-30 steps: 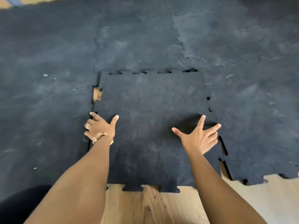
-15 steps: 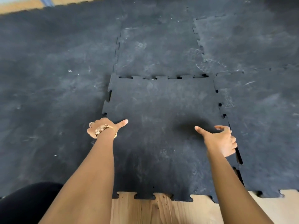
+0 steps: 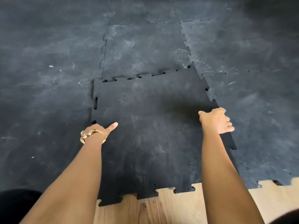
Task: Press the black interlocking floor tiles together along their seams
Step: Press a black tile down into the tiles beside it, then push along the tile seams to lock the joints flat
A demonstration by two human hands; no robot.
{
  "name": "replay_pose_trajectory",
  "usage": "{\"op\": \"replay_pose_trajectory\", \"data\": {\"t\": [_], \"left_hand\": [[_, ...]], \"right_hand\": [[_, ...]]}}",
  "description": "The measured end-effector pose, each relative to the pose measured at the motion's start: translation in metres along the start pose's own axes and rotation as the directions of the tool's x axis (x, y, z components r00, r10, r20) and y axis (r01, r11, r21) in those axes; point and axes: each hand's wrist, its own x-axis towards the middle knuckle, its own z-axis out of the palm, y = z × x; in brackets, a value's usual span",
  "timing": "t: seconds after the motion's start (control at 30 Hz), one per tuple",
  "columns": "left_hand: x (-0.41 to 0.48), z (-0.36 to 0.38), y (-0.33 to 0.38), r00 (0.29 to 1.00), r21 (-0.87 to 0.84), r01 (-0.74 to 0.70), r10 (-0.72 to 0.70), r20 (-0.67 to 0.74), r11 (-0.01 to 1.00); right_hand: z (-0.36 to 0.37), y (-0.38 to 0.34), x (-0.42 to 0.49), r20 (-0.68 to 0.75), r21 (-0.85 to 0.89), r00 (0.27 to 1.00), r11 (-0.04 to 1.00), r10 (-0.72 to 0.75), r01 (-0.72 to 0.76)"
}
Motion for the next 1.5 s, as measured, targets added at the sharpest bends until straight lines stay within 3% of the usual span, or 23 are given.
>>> {"op": "replay_pose_trajectory", "data": {"t": [0.1,0.27,0.53,0.77,0.83,0.93,1.0,1.07,1.17,1.27,1.37,1.5], "left_hand": [[0.002,-0.006,-0.005,0.998,-0.029,0.02,-0.022,-0.057,0.999],[-0.009,0.0,-0.003,0.986,0.053,0.043,-0.034,-0.164,0.998],[-0.02,0.01,0.009,0.979,-0.01,0.061,-0.062,-0.192,0.998],[-0.034,0.01,0.026,0.972,-0.151,0.139,-0.164,-0.166,0.979],[-0.043,0.01,0.047,0.949,-0.063,0.016,-0.035,-0.313,0.998],[-0.063,0.015,0.114,0.826,0.035,-0.362,0.338,-0.452,0.932],[-0.076,0.026,0.162,0.697,0.163,-0.609,0.622,-0.358,0.776],[-0.077,0.039,0.207,0.579,0.24,-0.759,0.796,-0.176,0.605],[-0.06,0.037,0.264,0.571,0.113,-0.807,0.814,-0.105,0.58],[-0.037,0.032,0.311,0.51,0.268,-0.817,0.857,-0.079,0.511],[-0.012,0.034,0.335,0.475,0.339,-0.829,0.88,0.01,0.444],[-0.001,0.048,0.337,0.458,0.215,-0.862,0.887,-0.061,0.459]], "right_hand": [[0.014,0.019,0.0,0.132,-0.038,0.991,0.999,0.017,-0.012],[0.015,0.021,0.004,0.169,0.006,0.985,0.999,0.041,-0.043],[0.018,0.027,0.006,0.098,-0.03,0.995,0.999,0.018,-0.015],[0.034,0.038,-0.02,-0.083,-0.046,0.991,0.993,-0.108,0.105],[0.035,0.044,-0.024,-0.095,-0.018,0.985,0.989,-0.147,0.146],[0.039,0.05,-0.03,-0.071,-0.017,0.979,0.982,-0.189,0.188],[0.042,0.045,-0.031,-0.075,-0.043,0.971,0.973,-0.228,0.225],[0.041,0.033,-0.017,-0.138,-0.071,0.942,0.951,-0.307,0.3],[0.036,0.01,0.019,-0.119,-0.085,0.925,0.932,-0.362,0.354],[0.049,0.013,0.045,-0.011,-0.201,0.89,0.873,-0.456,0.445],[0.07,0.028,0.05,-0.06,-0.314,0.816,0.787,-0.574,0.531],[0.079,0.032,0.054,-0.081,-0.354,0.827,0.792,-0.556,0.498]]}}
